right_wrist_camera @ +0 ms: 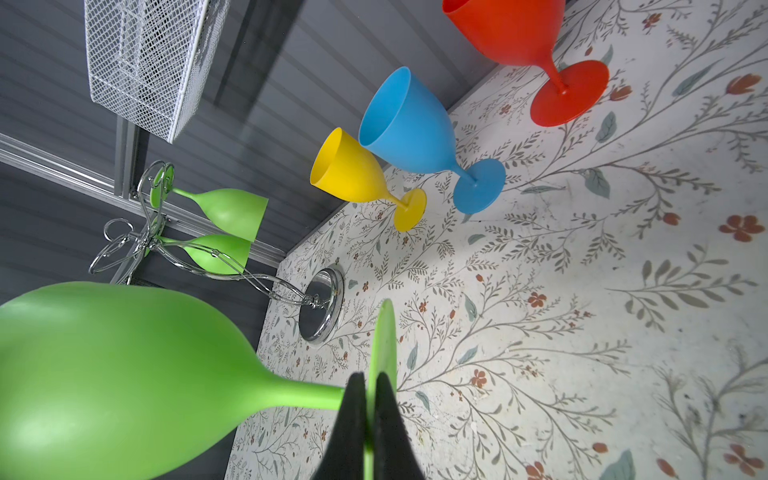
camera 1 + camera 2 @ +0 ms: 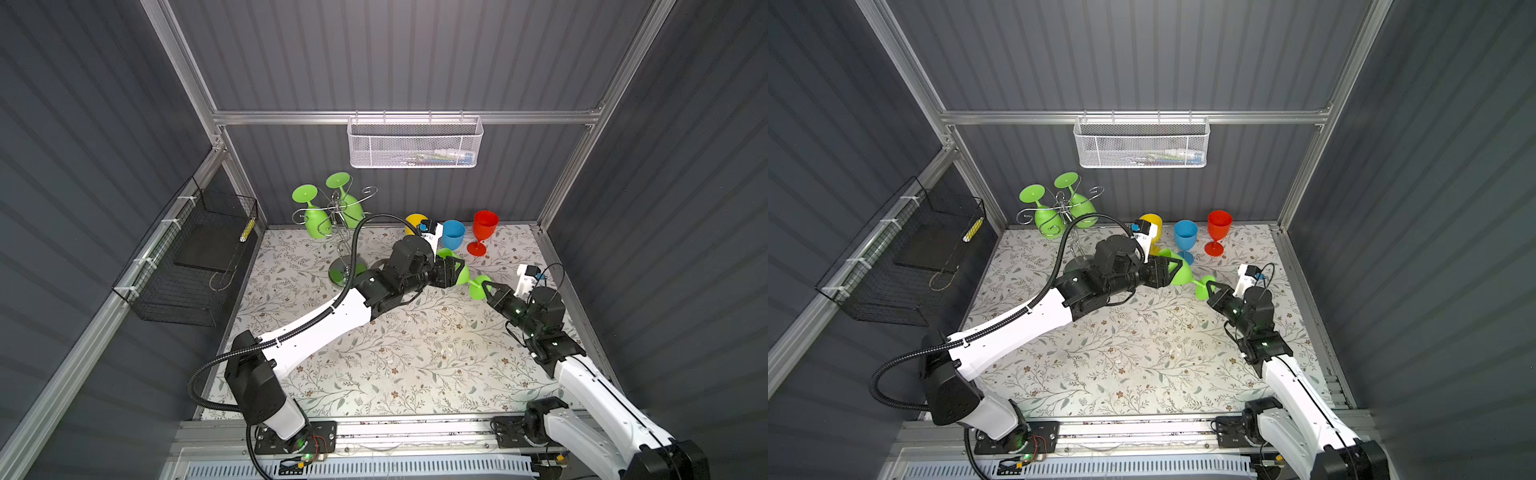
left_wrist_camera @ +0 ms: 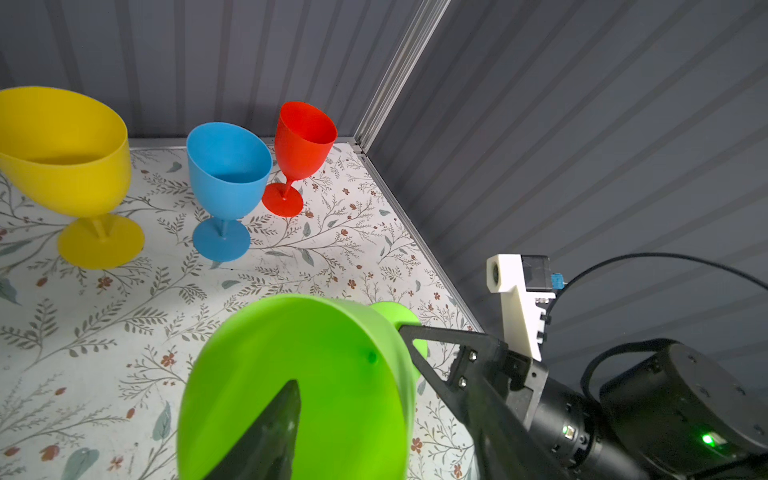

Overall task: Take the wine glass off the wine glass rack
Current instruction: 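Open the left gripper and grasp the green glass bowl while right holds the foot, then lower the green glass upright beside the yellow glass with the left gripper while right withdraws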

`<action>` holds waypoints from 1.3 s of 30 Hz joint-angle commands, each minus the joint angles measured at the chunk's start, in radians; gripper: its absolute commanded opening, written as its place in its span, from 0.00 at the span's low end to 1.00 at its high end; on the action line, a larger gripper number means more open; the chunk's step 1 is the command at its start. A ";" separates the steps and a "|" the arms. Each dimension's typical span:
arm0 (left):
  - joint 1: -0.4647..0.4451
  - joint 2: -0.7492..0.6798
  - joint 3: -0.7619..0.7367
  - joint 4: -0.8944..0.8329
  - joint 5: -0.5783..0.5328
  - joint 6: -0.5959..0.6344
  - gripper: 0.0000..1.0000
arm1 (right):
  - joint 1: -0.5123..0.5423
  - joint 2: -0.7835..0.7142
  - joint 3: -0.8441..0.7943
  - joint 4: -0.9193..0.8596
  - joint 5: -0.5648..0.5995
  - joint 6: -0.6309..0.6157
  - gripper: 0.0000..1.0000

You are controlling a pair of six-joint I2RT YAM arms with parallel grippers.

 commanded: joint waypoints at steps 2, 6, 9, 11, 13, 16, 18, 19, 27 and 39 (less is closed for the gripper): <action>-0.002 0.023 0.047 -0.007 0.022 -0.022 0.54 | -0.004 -0.001 -0.012 0.044 -0.013 -0.012 0.00; -0.002 0.035 0.055 -0.002 0.029 -0.025 0.44 | -0.004 -0.001 -0.012 0.040 -0.013 -0.023 0.00; -0.002 0.045 0.061 -0.013 0.030 -0.024 0.39 | -0.003 -0.003 -0.012 0.040 -0.013 -0.032 0.00; -0.003 0.049 0.063 -0.017 0.034 -0.023 0.36 | -0.002 -0.004 -0.013 0.042 -0.012 -0.035 0.00; -0.003 0.049 0.064 -0.023 0.032 -0.021 0.31 | -0.002 -0.004 -0.012 0.041 -0.009 -0.039 0.00; -0.002 0.046 0.066 -0.030 0.029 -0.019 0.20 | -0.002 -0.007 -0.012 0.042 -0.010 -0.045 0.00; -0.002 0.044 0.069 -0.038 0.026 -0.018 0.14 | -0.002 -0.013 -0.012 0.039 -0.008 -0.050 0.00; -0.002 0.042 0.069 -0.041 0.022 -0.017 0.11 | -0.002 -0.016 -0.013 0.039 -0.009 -0.052 0.00; -0.003 0.021 0.055 -0.058 0.003 -0.001 0.00 | -0.002 -0.042 -0.021 0.030 -0.012 -0.068 0.16; -0.004 0.045 0.117 -0.227 -0.141 0.082 0.00 | -0.002 -0.094 0.073 -0.183 0.060 -0.109 0.63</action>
